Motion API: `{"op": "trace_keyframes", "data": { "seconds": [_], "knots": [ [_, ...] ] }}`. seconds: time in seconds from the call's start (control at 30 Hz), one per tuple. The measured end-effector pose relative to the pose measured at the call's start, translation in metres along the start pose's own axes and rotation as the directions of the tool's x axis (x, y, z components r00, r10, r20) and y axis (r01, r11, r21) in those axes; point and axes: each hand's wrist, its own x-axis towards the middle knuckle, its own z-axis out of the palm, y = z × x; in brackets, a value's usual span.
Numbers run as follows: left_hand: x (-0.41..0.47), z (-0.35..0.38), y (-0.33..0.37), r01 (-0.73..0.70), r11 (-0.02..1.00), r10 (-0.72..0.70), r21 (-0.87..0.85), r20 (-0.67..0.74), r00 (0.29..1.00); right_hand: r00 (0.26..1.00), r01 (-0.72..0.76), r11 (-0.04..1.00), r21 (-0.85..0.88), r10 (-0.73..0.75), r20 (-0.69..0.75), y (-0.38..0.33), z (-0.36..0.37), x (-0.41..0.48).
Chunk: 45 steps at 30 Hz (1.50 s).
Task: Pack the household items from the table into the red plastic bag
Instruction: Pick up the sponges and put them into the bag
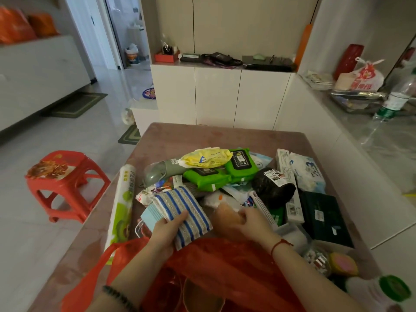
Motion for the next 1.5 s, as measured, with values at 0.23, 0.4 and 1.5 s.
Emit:
{"op": "trace_keyframes", "data": {
  "seconds": [0.23, 0.4, 1.5],
  "knots": [
    [-0.010, 0.012, 0.004, -0.057, 0.998, 0.055, 0.017, 0.092, 0.994, 0.974, 0.141, 0.636, 0.759, 0.050, -0.223, -0.063, -0.052, -0.032],
    [-0.021, 0.014, 0.007, -0.120, 0.993, 0.115, 0.024, 0.149, 0.982, 0.983, 0.180, 0.795, 0.580, -0.120, -0.142, -0.095, -0.017, -0.034],
    [-0.028, -0.050, 0.054, -0.261, 0.957, 0.262, -0.129, -0.012, 0.965, 0.872, -0.475, -0.083, 0.876, 0.092, 0.481, -0.098, -0.033, -0.055]
  ]
}}
